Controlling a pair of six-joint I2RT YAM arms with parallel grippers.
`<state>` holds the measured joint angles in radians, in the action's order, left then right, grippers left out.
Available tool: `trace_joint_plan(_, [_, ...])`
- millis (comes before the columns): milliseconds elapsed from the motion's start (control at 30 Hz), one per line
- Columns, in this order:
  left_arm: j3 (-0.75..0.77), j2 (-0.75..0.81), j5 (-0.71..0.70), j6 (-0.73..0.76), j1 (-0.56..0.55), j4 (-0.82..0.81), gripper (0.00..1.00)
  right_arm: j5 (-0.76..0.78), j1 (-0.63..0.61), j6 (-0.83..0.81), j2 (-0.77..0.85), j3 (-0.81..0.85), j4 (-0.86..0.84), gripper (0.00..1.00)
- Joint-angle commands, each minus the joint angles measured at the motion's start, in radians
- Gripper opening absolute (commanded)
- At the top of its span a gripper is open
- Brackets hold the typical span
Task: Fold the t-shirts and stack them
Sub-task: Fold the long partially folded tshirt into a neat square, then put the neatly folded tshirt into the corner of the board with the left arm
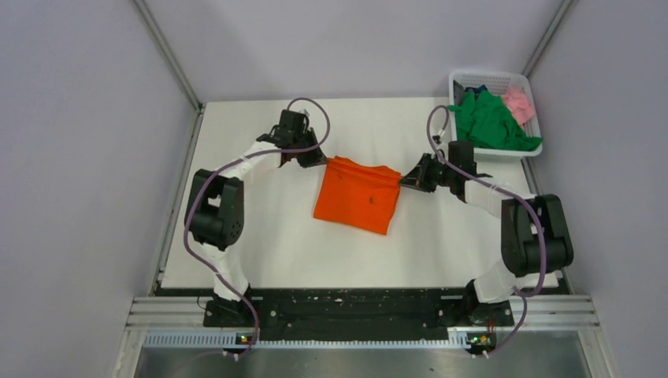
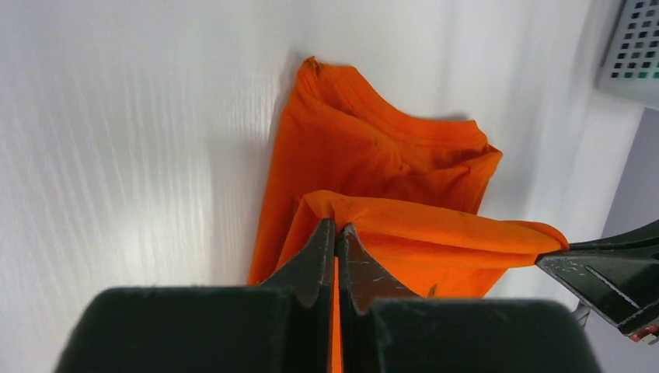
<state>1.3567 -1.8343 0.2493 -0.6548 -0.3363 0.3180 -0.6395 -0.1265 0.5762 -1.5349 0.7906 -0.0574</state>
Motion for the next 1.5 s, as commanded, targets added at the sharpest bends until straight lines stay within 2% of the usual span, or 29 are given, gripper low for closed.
trace_joint_plan(0, [0.117,-0.124,0.017,0.04,0.024,0.019,0.09,0.044,0.026,-0.057,-0.128,0.098,-0.061,0.0])
trace_joint_plan(33, [0.144,-0.148,0.01,0.041,0.027,0.021,0.17,0.057,0.032,-0.061,-0.163,0.123,-0.061,0.06])
trace_joint_plan(67, [0.179,-0.173,0.006,0.042,0.029,0.034,0.26,0.073,0.038,-0.058,-0.195,0.151,-0.057,0.2])
trace_joint_plan(133, [0.263,-0.207,0.021,0.046,0.032,0.078,0.56,0.076,0.043,-0.062,-0.241,0.206,-0.043,0.5])
trace_joint_plan(167, [0.282,-0.211,0.026,0.044,0.033,0.095,0.79,0.062,0.042,-0.064,-0.252,0.228,-0.03,0.62])
trace_joint_plan(200, [0.286,-0.205,0.032,0.041,0.033,0.1,0.94,0.034,0.041,-0.063,-0.252,0.24,-0.023,0.75])
trace_joint_plan(233, [0.275,-0.189,0.037,0.037,0.032,0.099,0.98,0.015,0.035,-0.063,-0.241,0.237,-0.024,0.84])
trace_joint_plan(300, [0.216,-0.137,0.038,0.019,0.027,0.086,0.99,0.045,0.018,-0.081,-0.187,0.206,0.003,0.97])
trace_joint_plan(400, [0.08,-0.05,0.047,0.014,-0.001,0.028,0.99,0.098,-0.013,-0.095,-0.079,0.119,0.041,0.99])
trace_joint_plan(500, [-0.013,-0.005,0.062,0.02,-0.019,0.021,0.99,0.085,-0.062,-0.076,0.045,0.002,0.034,0.99])
trace_joint_plan(667, [-0.074,-0.005,0.037,0.034,-0.047,0.039,0.99,0.078,-0.227,-0.088,0.195,-0.11,0.047,0.99])
trace_joint_plan(767, [-0.067,-0.042,0.037,0.072,-0.057,0.053,0.94,0.09,-0.234,-0.039,0.28,-0.186,0.011,0.99])
trace_joint_plan(1000, [0.04,-0.178,-0.069,0.108,-0.084,0.149,0.7,0.149,-0.234,-0.043,0.444,-0.217,0.101,0.99])
trace_joint_plan(1100, [0.1,-0.235,-0.115,0.112,-0.097,0.193,0.49,0.151,-0.234,-0.049,0.479,-0.217,0.122,0.99])
trace_joint_plan(1267, [0.161,-0.281,-0.173,0.113,-0.12,0.249,0.02,0.198,-0.232,-0.073,0.529,-0.207,0.169,0.99])
trace_joint_plan(1467, [0.285,-0.318,-0.425,0.11,-0.113,0.387,0.0,0.288,-0.231,-0.1,0.524,-0.179,0.22,0.99])
